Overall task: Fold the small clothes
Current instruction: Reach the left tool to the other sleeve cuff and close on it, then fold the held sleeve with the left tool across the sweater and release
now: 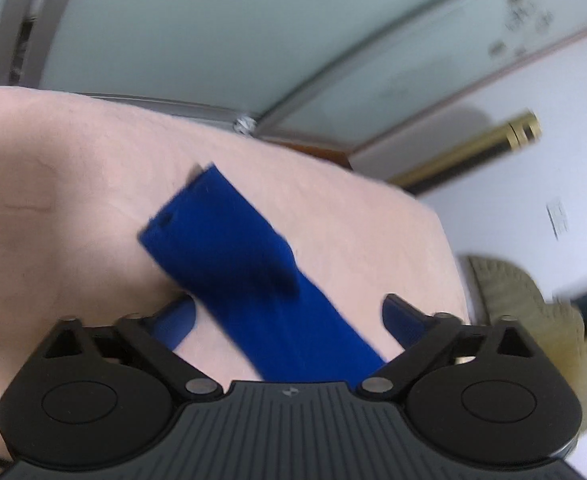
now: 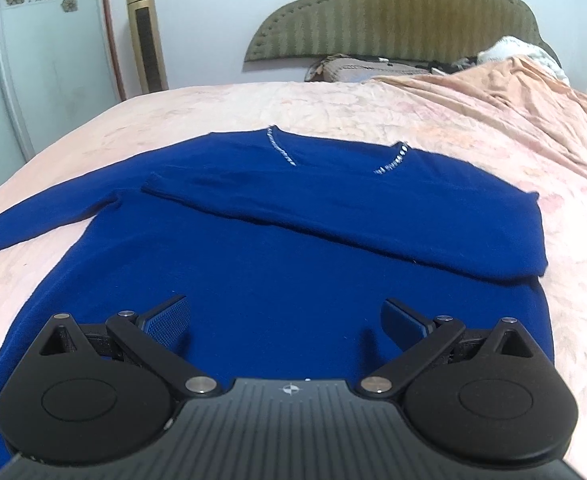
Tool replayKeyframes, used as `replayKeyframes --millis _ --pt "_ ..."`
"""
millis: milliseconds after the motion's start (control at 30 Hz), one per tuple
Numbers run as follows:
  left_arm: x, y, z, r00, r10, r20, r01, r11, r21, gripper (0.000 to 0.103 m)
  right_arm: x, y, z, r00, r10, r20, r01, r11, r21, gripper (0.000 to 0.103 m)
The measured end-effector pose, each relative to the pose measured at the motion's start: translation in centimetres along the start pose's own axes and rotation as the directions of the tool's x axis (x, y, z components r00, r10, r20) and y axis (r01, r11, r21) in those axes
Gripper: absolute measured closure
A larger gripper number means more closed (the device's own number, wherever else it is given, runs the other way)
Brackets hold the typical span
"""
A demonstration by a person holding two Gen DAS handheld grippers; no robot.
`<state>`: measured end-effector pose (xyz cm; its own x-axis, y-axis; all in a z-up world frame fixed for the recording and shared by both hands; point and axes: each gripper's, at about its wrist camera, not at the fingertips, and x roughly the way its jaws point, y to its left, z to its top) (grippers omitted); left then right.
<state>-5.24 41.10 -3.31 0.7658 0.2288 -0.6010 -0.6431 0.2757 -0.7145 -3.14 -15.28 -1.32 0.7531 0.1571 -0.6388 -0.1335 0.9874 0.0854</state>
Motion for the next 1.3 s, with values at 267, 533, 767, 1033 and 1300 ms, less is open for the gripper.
replayKeyframes --millis 267,533,767,1033,1300 --pt "0.5 -2.5 0.2 0.983 0.176 0.057 -0.180 0.980 0.085 0.098 0.0 -0.9 -0.4 1.000 -0.004 0.010 0.004 0.999 0.032 0.000" --pt "-3.1 -18.5 -5.8 0.931 0.020 0.365 -0.227 0.814 0.534 0.098 -0.5 -4.1 -0.6 0.999 -0.026 0.032 0.022 0.994 0.106 0.000" --pt "-5.1 -31.0 -22.8 0.950 -0.296 0.101 0.041 0.438 0.898 0.098 -1.2 -8.8 -1.8 0.999 -0.015 0.047 0.002 0.962 0.272 0.000" --pt "-2.4 -32.5 -43.5 0.914 -0.211 -0.347 0.366 0.059 0.929 0.097 -2.9 -13.1 -3.0 0.994 -0.081 0.073 0.047 0.921 0.387 0.000" --pt "-0.5 -28.0 -50.4 0.810 0.065 -0.583 0.586 -0.127 0.800 0.036 -4.6 -15.9 -3.3 0.981 -0.167 0.098 0.106 0.886 0.452 0.000"
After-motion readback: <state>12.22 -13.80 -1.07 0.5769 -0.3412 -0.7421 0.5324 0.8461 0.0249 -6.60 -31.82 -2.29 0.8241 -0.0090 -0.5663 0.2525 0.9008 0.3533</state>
